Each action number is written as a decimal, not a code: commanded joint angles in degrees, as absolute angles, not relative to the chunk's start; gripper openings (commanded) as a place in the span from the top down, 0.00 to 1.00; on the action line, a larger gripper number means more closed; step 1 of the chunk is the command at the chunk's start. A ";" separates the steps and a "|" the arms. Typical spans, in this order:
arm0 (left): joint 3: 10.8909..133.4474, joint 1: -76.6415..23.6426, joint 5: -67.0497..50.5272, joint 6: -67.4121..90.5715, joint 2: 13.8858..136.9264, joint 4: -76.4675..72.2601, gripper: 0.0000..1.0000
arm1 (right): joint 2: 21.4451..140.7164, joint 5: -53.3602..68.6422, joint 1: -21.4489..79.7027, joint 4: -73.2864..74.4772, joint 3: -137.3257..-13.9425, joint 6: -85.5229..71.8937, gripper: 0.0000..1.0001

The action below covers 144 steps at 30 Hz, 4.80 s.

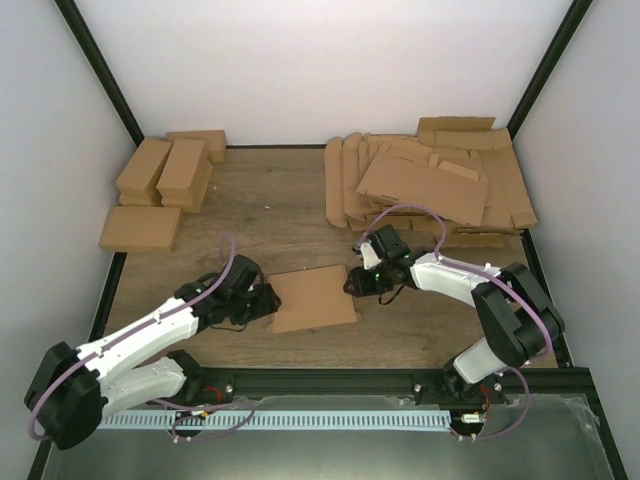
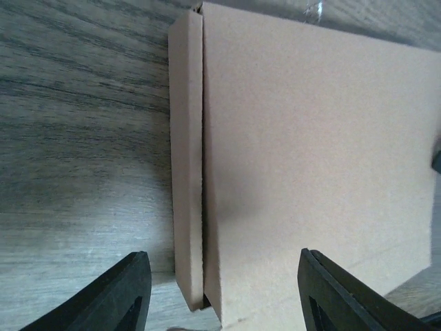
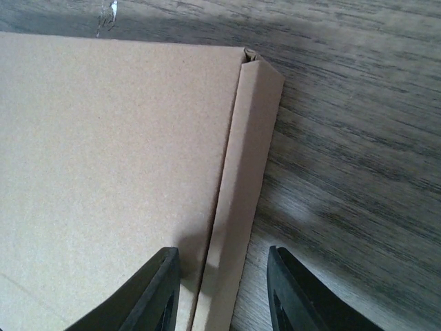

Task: Fold the paper box

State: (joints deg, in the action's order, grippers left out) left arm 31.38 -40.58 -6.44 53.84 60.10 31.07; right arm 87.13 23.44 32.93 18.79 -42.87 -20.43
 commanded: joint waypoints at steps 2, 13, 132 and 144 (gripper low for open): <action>31.86 -40.28 -5.37 53.56 56.18 33.66 0.45 | 87.81 23.93 33.32 19.34 -41.92 -20.60 0.64; 22.43 -39.20 -13.65 51.51 67.66 16.63 0.69 | 86.02 28.16 33.50 18.01 -40.17 -21.75 0.70; 35.85 -44.29 -26.55 52.84 92.99 -25.02 0.69 | 115.31 53.79 23.72 22.62 -71.89 3.04 0.73; 36.09 -49.90 -21.93 55.83 92.35 -26.87 0.69 | 112.41 54.61 24.82 26.75 -72.35 6.42 0.73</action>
